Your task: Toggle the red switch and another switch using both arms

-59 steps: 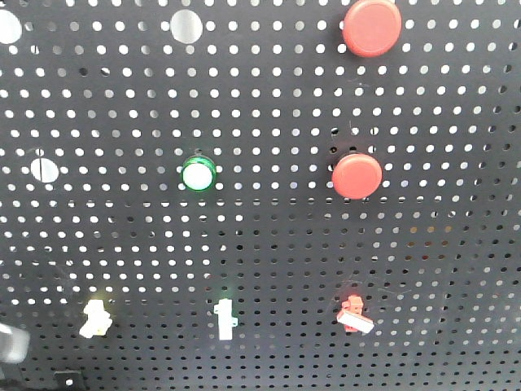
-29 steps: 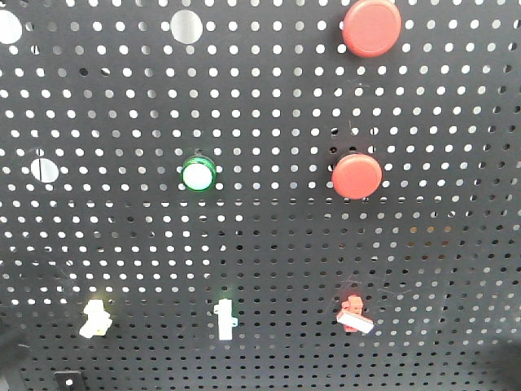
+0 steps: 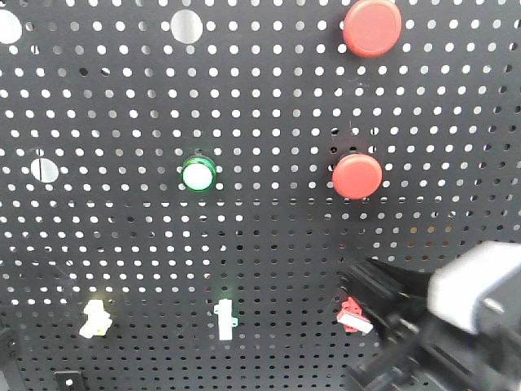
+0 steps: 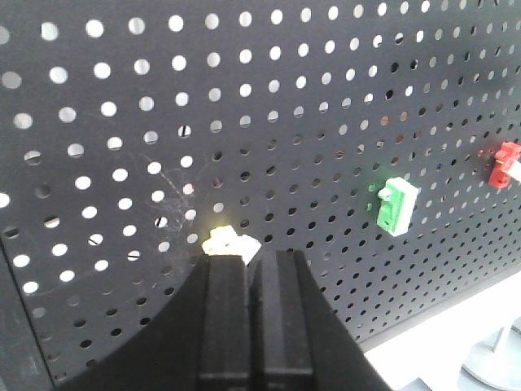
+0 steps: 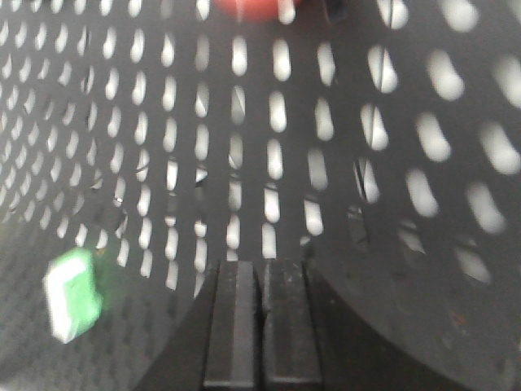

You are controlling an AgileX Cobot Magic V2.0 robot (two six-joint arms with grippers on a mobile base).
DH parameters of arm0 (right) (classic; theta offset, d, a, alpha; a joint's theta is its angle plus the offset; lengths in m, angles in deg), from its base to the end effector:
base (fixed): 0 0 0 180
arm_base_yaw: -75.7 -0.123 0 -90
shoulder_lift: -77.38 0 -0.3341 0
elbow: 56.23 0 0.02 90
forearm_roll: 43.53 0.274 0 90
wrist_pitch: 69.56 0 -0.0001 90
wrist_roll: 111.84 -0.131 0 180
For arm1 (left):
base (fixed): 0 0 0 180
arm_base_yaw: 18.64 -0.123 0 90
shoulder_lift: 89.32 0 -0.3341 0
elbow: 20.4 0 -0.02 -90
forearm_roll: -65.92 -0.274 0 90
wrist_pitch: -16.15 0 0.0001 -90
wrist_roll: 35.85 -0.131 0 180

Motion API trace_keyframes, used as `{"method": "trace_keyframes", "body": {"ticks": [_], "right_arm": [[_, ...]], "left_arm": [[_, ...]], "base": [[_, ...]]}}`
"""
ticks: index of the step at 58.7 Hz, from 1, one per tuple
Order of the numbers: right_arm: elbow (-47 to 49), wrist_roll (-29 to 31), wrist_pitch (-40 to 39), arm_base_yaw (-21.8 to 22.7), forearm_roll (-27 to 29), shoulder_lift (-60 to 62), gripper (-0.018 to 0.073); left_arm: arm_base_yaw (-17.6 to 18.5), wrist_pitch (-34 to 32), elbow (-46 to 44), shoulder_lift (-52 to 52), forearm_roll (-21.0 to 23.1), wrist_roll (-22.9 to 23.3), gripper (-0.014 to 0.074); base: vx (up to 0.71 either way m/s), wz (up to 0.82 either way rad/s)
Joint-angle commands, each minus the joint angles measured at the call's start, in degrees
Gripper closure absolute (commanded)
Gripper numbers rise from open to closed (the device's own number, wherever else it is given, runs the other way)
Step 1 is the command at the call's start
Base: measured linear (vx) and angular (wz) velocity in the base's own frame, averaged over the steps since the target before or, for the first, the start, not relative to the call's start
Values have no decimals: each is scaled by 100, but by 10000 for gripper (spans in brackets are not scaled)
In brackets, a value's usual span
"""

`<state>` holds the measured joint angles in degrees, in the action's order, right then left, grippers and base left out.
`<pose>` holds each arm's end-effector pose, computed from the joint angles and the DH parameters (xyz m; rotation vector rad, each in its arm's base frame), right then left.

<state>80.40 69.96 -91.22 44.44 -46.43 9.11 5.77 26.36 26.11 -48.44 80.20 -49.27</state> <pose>0.2290 0.1419 0.3508 -0.5002 1.5025 0.3809 0.1342 -0.0672 0.3574 0.3845 1.6674 -0.3631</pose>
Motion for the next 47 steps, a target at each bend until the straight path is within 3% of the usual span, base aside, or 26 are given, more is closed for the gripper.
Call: {"method": "trace_keyframes", "body": {"ticks": [1, 11, 30, 47], "right_arm": [[224, -72, -237, -8, -88, 12, 566], [224, -310, 435, -8, -579, 6, 566], [224, -497, 2369, -8, -458, 6, 566], [224, -471, 2290, -8, -452, 260, 566]], "left_arm": [[34, -503, -199, 6, 35, -9, 594], [34, -504, -199, 18, 20, -9, 594], [34, -515, -199, 18, -9, -9, 594], [34, -521, -194, 18, -9, -9, 594]], "base": [[0, 0], [0, 0], [0, 0], [0, 0]]}}
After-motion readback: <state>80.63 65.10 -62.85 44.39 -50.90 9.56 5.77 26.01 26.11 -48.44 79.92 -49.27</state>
